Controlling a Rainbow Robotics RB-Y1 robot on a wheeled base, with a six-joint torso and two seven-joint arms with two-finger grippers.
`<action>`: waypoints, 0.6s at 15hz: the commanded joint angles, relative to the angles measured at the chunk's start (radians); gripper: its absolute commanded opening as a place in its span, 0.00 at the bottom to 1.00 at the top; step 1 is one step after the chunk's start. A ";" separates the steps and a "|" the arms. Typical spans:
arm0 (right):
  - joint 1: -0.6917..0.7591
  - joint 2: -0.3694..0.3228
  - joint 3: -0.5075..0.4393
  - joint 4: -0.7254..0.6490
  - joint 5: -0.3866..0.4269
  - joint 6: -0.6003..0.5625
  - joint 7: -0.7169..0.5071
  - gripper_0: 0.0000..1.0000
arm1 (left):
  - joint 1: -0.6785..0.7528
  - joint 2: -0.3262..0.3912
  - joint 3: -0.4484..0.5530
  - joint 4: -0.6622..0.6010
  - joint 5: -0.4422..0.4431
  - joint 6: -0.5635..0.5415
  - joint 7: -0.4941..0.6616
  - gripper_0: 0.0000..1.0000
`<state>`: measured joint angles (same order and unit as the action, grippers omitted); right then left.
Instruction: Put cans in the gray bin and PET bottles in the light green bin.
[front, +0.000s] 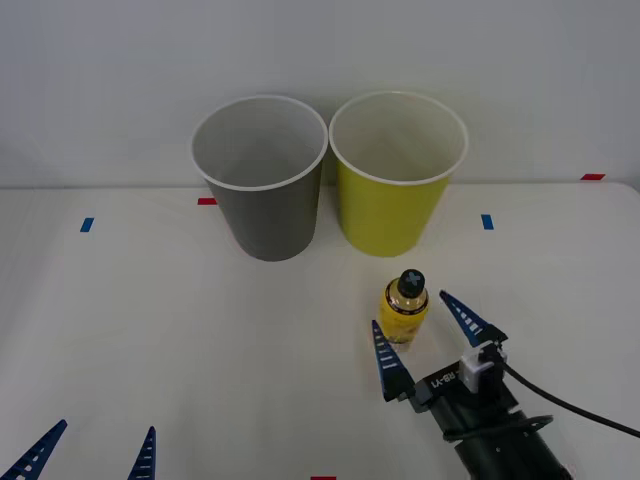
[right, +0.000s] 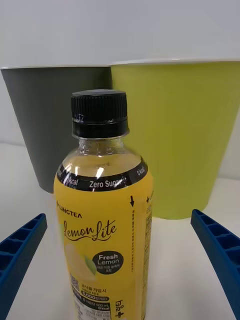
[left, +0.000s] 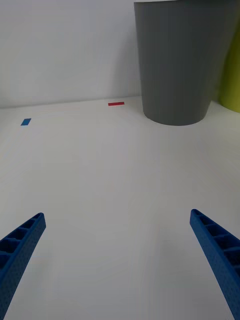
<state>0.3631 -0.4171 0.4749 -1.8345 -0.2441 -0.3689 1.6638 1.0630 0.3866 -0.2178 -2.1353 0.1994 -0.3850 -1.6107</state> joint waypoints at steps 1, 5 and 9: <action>-0.030 0.011 -0.005 0.000 -0.017 0.031 -0.002 1.00 | 0.000 0.000 0.000 0.000 0.000 0.000 0.000 1.00; -0.056 0.021 -0.010 0.000 -0.027 0.059 0.004 1.00 | 0.000 0.000 0.000 0.000 0.000 0.000 0.000 1.00; -0.062 0.029 -0.012 0.000 -0.027 0.070 0.011 1.00 | 0.000 0.000 0.000 0.000 0.000 0.000 0.000 1.00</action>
<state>0.3020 -0.3892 0.4645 -1.8345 -0.2724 -0.3030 1.6720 1.0630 0.3866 -0.2178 -2.1353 0.1994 -0.3850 -1.6107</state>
